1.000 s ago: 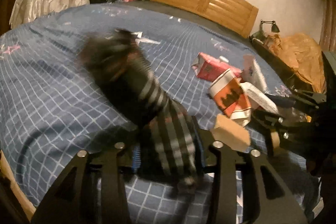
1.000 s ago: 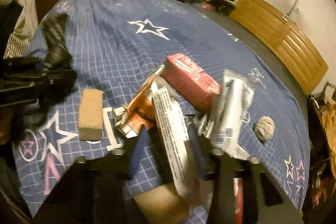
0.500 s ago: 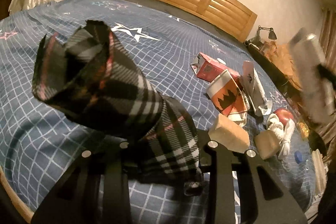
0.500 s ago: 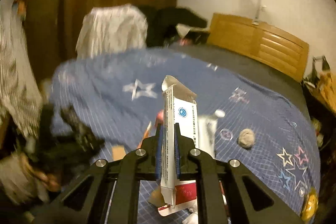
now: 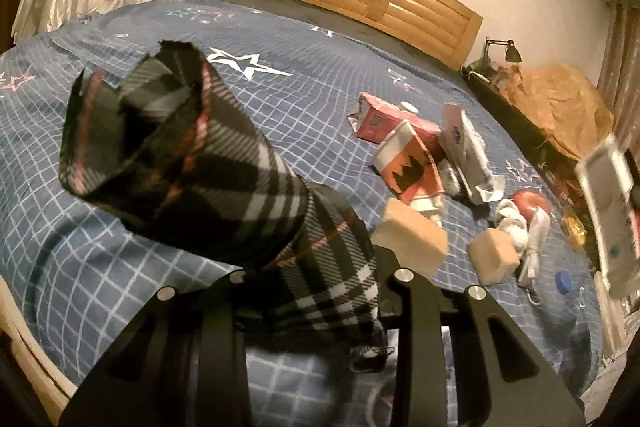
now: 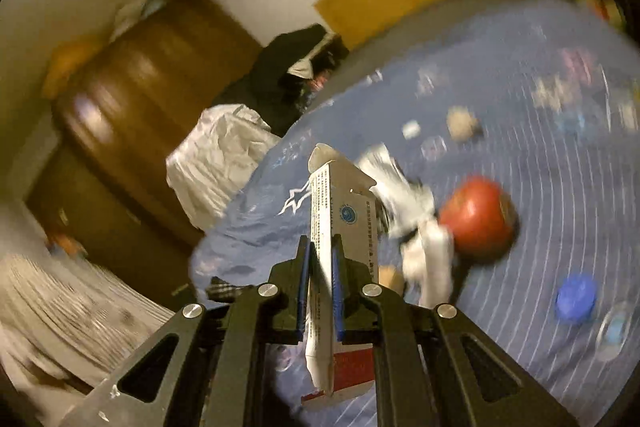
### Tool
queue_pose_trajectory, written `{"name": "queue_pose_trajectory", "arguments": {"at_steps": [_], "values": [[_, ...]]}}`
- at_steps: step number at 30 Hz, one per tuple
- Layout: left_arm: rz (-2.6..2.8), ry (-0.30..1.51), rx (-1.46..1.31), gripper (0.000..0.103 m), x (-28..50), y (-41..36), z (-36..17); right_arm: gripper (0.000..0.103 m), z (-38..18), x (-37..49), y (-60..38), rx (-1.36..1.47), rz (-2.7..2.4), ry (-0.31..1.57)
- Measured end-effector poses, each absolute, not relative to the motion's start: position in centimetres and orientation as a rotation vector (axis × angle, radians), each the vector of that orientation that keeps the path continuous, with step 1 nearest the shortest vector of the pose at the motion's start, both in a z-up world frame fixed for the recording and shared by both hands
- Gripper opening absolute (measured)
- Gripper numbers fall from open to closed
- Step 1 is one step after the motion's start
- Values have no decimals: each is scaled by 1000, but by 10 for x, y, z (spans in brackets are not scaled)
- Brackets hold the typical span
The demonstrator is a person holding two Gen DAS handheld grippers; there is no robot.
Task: Collect trash
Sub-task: 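Grasp the white-red medicine box with the right tool and lift it, then carry plaid roll and medicine box over the bucket and open both tools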
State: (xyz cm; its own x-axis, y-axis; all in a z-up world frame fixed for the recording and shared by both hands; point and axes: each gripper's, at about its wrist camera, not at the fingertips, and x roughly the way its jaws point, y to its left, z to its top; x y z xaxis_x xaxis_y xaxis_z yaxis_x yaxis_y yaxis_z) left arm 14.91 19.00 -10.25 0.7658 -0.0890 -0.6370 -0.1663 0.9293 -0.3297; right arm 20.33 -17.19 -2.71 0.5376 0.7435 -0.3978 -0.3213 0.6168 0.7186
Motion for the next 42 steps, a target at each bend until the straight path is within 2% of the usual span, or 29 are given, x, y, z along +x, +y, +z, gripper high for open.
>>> {"name": "queue_pose_trajectory", "arguments": {"at_steps": [2,6,8,11,12,14,17,19,21,27,29,30,31,33,34,35,42], "values": [[36,702,-378,30,146,184,-101,11,-28,191,-175,522,598,740],[24,710,-356,30,143,172,-100,12,-30,164,-145,107,430,671],[19,712,-348,30,143,167,-98,12,-50,147,-116,-119,397,643],[13,714,-330,30,142,159,-96,15,-88,134,-93,-251,407,703],[14,713,-322,30,141,157,-96,21,-98,128,-89,-292,377,695],[18,714,-311,30,141,155,-95,42,-104,117,-87,-334,346,663],[35,726,-299,30,143,155,-100,60,-96,97,-91,-330,397,614],[44,732,-297,31,143,158,-103,78,-91,93,-100,-299,397,598],[46,736,-302,31,143,162,-106,82,-89,96,-110,-274,385,604],[29,716,-382,33,141,176,-108,81,-109,149,-113,-178,424,762],[19,715,-411,33,141,181,-109,66,-118,158,-114,-134,432,831],[20,712,-419,39,141,182,-109,58,-120,159,-114,-112,439,838],[27,709,-425,51,141,184,-109,57,-121,158,-116,-90,441,827],[47,714,-432,54,144,188,-112,55,-121,156,-118,-68,440,821],[42,726,-424,37,146,187,-114,55,-119,154,-121,-46,440,816],[37,734,-413,31,148,186,-114,54,-118,152,-124,-23,440,812],[90,692,-292,28,132,160,-76,53,-87,125,-135,43,435,725]]}}
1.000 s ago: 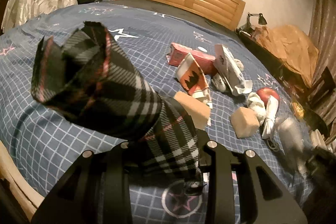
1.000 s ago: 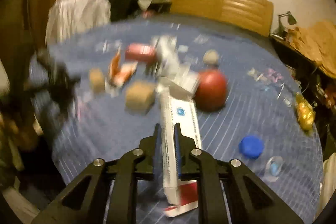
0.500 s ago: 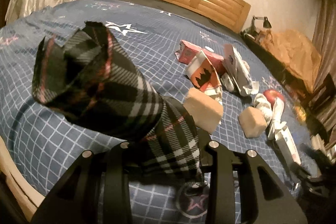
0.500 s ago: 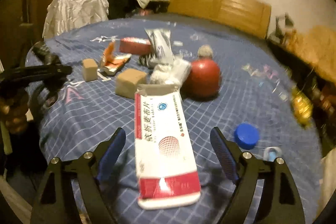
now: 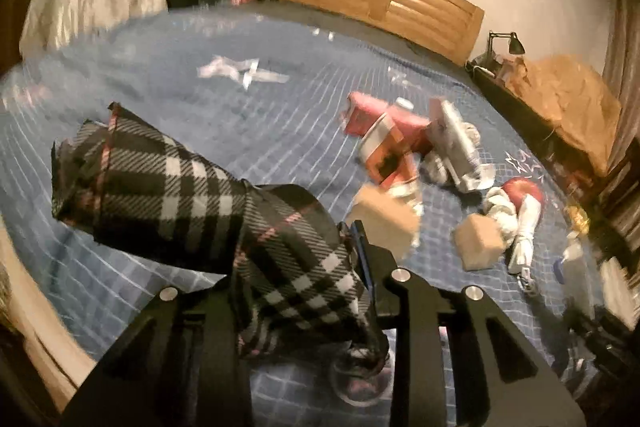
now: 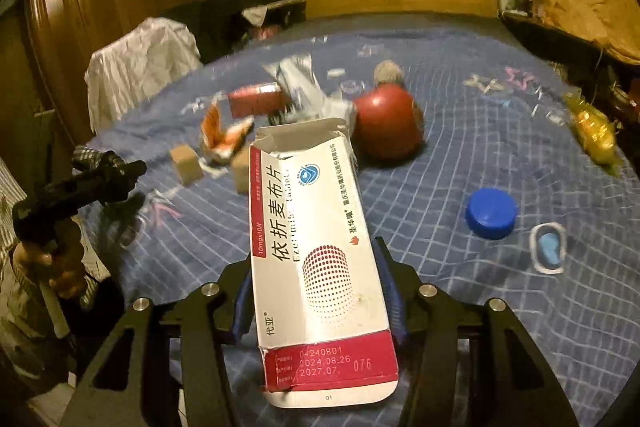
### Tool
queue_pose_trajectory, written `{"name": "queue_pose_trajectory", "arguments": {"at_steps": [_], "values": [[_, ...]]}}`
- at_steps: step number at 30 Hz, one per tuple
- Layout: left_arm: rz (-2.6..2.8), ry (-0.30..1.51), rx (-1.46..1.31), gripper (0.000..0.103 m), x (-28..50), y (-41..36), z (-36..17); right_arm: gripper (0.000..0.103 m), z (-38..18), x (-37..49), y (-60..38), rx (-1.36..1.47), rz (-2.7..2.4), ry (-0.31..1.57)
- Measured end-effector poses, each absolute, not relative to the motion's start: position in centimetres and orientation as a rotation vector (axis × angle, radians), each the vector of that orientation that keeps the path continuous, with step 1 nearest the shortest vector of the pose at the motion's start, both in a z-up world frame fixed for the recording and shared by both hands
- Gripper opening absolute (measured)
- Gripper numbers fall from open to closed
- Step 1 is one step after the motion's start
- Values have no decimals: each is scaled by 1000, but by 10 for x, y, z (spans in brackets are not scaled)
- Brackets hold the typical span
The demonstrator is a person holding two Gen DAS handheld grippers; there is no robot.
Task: Collect trash
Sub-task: 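Carry plaid roll and medicine box over the bucket and open both tools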
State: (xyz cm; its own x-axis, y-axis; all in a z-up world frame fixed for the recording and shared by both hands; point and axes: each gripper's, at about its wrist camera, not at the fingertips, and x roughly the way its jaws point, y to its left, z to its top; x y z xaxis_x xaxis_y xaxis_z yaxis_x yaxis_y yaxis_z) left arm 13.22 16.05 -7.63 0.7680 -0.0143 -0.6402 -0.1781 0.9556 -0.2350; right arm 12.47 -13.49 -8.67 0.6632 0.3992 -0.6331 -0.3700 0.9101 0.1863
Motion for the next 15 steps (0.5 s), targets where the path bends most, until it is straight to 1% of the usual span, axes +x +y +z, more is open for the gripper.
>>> {"name": "queue_pose_trajectory", "arguments": {"at_steps": [4,7,12,15], "values": [[104,618,-163,28,123,124,-36,53,-56,109,-139,39,429,649],[76,568,-72,28,121,83,-10,53,-32,98,-150,45,404,592],[-14,518,28,28,123,12,19,53,4,78,-192,52,307,515],[-91,495,75,28,122,-33,33,53,16,67,-226,79,248,491]]}}
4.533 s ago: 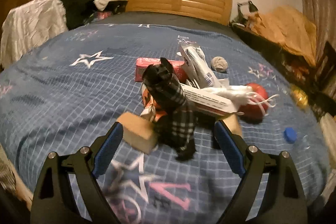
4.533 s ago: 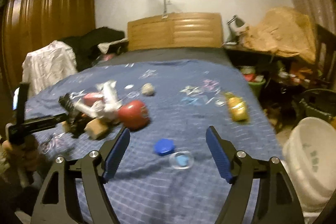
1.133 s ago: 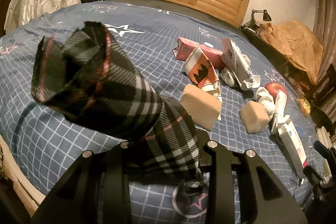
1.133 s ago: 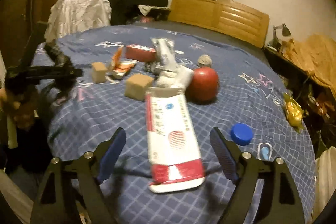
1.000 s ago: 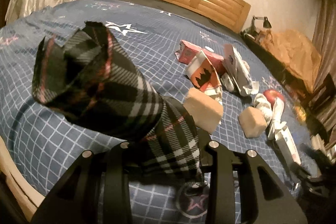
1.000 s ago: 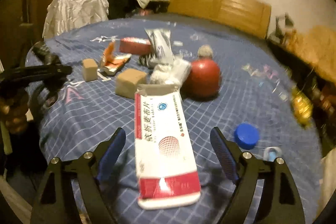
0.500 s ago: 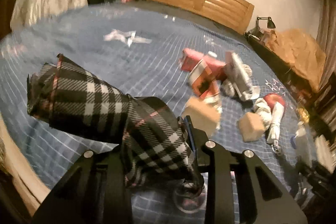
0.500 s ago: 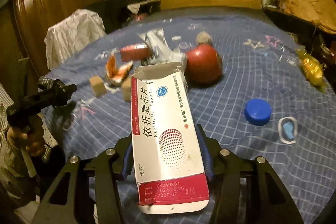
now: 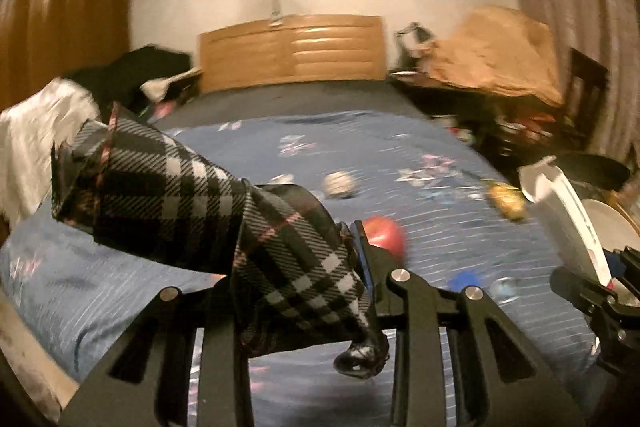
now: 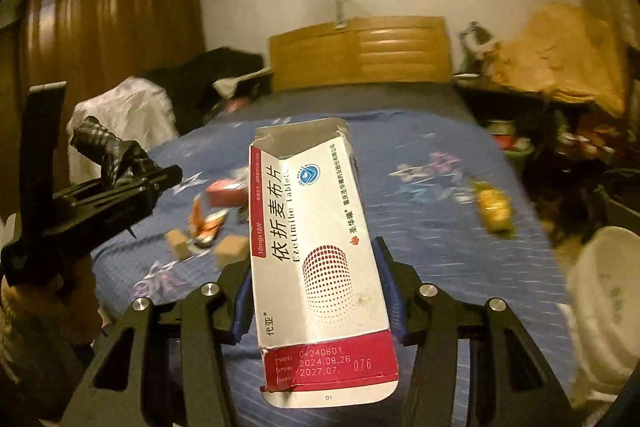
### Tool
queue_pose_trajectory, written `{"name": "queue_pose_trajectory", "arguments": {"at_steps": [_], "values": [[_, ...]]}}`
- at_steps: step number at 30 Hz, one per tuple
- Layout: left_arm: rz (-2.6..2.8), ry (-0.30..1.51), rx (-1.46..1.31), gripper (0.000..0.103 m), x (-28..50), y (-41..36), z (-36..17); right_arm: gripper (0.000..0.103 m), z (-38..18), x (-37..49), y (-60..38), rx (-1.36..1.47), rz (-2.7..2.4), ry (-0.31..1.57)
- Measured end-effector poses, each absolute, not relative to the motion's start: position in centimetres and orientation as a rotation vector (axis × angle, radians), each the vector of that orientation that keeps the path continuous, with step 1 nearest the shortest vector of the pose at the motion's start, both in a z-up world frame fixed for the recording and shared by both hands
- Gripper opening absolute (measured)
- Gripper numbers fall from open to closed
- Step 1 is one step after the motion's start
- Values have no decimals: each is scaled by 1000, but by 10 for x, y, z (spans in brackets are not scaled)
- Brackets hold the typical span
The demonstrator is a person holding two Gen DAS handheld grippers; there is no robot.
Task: Collect trash
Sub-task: 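Carry plaid roll and medicine box over the bucket and open both tools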
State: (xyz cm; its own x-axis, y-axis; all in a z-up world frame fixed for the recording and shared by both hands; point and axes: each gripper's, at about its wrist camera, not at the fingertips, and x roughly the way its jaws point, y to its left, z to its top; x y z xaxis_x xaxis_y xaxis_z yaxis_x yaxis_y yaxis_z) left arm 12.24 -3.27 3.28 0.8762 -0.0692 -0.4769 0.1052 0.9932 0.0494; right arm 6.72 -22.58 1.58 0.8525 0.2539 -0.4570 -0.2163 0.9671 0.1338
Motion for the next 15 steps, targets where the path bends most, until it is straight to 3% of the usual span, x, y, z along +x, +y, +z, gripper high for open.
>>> {"name": "queue_pose_trajectory", "arguments": {"at_steps": [15], "values": [[-448,485,277,28,136,-266,34,55,40,-2,-453,203,-172,454]]}}
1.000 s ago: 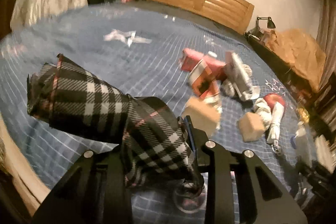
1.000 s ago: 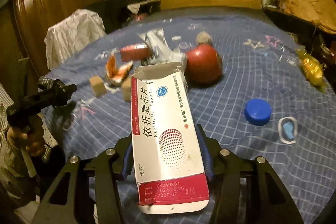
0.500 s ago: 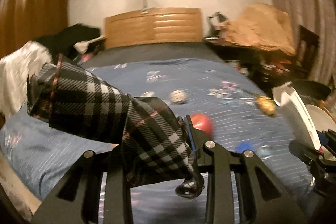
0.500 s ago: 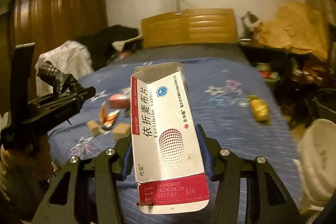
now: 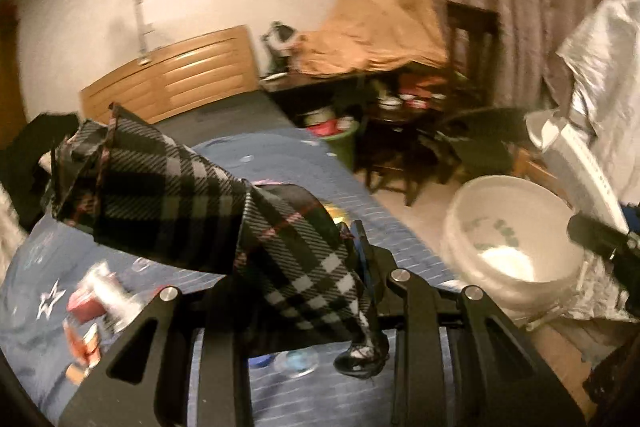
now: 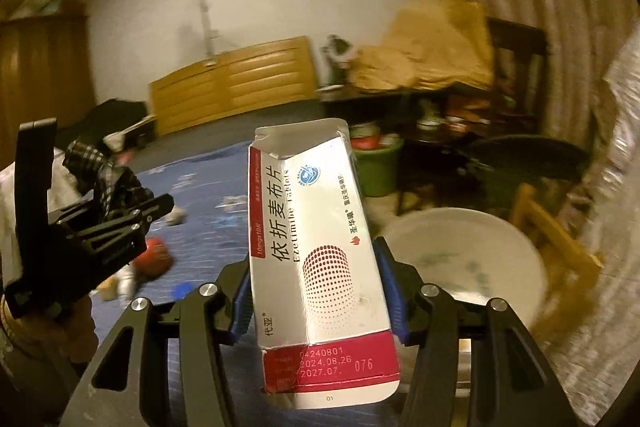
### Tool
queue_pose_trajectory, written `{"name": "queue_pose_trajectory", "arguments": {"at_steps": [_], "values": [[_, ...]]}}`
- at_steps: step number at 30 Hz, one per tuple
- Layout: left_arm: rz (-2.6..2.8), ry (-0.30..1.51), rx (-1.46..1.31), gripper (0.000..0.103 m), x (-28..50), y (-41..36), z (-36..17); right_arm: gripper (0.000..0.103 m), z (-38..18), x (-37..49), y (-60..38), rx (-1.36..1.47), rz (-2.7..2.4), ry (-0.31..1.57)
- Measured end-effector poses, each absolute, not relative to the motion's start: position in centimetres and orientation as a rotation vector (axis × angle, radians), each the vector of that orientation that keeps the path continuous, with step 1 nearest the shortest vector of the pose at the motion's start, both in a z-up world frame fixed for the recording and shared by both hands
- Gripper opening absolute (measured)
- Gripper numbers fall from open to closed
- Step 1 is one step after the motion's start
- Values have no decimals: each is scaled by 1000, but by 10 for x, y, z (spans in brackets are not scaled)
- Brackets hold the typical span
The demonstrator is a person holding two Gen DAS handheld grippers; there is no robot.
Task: Collect trash
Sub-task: 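Carry plaid roll and medicine box over the bucket and open both tools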
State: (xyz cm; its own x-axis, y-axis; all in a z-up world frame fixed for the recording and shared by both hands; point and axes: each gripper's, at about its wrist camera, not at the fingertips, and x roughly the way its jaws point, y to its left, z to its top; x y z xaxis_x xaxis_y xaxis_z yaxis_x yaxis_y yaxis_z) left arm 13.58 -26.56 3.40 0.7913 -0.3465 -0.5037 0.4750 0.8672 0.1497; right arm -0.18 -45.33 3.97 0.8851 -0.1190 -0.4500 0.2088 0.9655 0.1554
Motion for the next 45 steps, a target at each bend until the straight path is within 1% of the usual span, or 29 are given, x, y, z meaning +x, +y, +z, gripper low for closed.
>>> {"name": "queue_pose_trajectory", "arguments": {"at_steps": [6,11,16,27,39,41,42,43,44,45], "values": [[-556,509,348,28,136,-340,15,55,25,-24,-530,246,-274,484],[-615,522,385,28,140,-385,6,55,10,-26,-565,256,-314,507],[-666,537,397,28,143,-413,-1,55,2,-16,-585,267,-341,530],[-729,574,432,28,147,-449,-18,55,-17,-5,-618,296,-378,579],[-783,622,439,28,154,-465,-31,55,-29,8,-627,309,-376,602],[-815,648,431,31,157,-469,-33,56,-30,14,-629,310,-373,602],[-831,660,426,35,159,-471,-35,59,-31,18,-631,306,-369,607],[-832,667,419,49,161,-472,-36,63,-32,21,-632,305,-366,615],[-828,674,406,57,164,-472,-36,67,-33,25,-634,307,-374,617],[-823,675,391,63,165,-471,-37,73,-34,26,-635,311,-382,615]]}}
